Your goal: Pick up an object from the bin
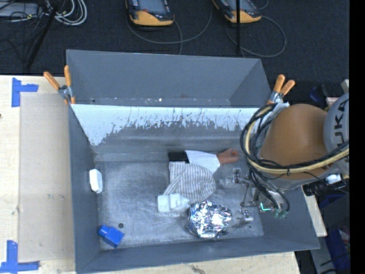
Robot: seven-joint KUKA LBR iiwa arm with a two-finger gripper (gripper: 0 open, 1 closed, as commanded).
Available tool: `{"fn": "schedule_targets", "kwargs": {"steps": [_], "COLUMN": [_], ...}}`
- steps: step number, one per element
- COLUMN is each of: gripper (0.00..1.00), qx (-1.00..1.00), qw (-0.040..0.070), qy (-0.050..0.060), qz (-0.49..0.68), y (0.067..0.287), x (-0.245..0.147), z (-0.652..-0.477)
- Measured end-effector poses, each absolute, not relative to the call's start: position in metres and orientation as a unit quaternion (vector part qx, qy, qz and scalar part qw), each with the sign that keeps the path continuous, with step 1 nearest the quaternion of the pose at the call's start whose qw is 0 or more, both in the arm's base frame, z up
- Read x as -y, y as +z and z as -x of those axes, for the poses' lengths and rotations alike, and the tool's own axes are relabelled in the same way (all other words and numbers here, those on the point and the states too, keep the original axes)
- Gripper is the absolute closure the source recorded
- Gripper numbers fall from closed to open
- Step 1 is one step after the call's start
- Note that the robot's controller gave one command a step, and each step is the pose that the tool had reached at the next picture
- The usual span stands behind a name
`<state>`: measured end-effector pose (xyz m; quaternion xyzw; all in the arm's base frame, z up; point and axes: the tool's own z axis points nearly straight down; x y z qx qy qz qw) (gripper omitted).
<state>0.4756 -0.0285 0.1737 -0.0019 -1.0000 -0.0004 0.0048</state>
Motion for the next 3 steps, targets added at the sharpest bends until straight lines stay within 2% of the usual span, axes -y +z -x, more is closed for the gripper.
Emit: {"fn": "schedule_targets", "kwargs": {"steps": [1, 2, 3], "gripper": [0.00, 1.00, 1.00], "qx": [1.000, 0.996, 0.996], "qw": [0.001, -0.008, -0.008], "qy": [0.000, -0.005, -0.005], "qz": [0.001, -0.094, -0.094], "y": [0.177, 0.087, 0.087], "x": [0.028, 0.011, 0.011], "z": [-0.477, -0.484, -0.484]}}
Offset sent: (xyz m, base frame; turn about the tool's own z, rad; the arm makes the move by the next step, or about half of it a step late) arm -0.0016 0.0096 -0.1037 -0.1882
